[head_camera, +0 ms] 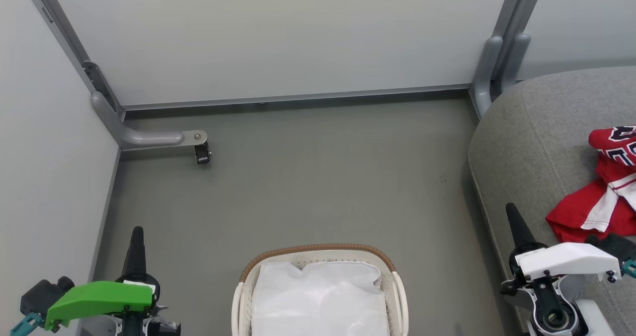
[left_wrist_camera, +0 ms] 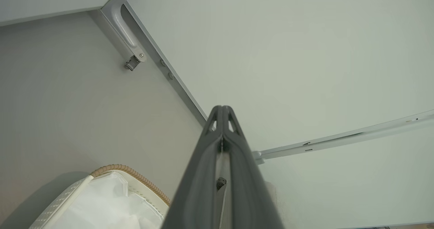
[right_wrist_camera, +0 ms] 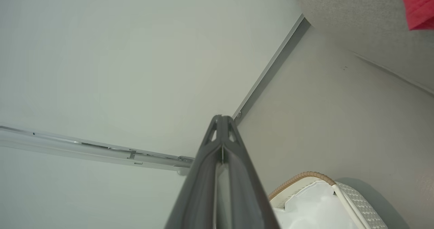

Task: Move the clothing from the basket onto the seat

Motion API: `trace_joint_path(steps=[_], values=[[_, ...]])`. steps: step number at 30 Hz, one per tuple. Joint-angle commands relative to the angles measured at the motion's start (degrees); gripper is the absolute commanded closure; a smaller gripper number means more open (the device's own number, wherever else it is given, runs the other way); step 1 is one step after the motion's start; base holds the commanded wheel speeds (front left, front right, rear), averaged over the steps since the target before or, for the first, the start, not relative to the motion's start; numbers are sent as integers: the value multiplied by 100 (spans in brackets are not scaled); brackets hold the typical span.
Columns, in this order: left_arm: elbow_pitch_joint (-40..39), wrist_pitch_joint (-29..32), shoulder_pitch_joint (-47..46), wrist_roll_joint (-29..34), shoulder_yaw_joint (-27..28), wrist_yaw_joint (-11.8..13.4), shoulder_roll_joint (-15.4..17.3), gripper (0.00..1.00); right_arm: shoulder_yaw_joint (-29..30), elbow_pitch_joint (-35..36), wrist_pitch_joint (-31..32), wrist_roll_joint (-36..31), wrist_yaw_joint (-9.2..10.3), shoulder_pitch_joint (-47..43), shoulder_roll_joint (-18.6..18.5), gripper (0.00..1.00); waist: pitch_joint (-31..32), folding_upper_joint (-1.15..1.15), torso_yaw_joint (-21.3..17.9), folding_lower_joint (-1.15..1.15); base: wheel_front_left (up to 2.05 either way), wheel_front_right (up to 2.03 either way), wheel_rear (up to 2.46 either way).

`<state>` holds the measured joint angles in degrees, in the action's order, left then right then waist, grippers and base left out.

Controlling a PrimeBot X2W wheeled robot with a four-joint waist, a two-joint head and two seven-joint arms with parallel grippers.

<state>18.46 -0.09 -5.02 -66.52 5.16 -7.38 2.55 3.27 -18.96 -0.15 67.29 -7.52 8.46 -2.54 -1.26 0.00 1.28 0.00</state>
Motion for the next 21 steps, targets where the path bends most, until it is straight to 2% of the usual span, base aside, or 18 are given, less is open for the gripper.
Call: trace_joint_path(steps=[1, 21], values=[[-82, 29, -121, -156, 21, -11, 39, 100, 35, 82, 39, 148, 3, -49, -33, 100, 3, 0, -3, 0, 0, 0, 0], [-243, 305, -138, -1181, 79, -15, 44, 100, 163, 267, 307, 1135, 4, -133, -40, 100, 41, 0, -48, 0, 0, 0, 0]])
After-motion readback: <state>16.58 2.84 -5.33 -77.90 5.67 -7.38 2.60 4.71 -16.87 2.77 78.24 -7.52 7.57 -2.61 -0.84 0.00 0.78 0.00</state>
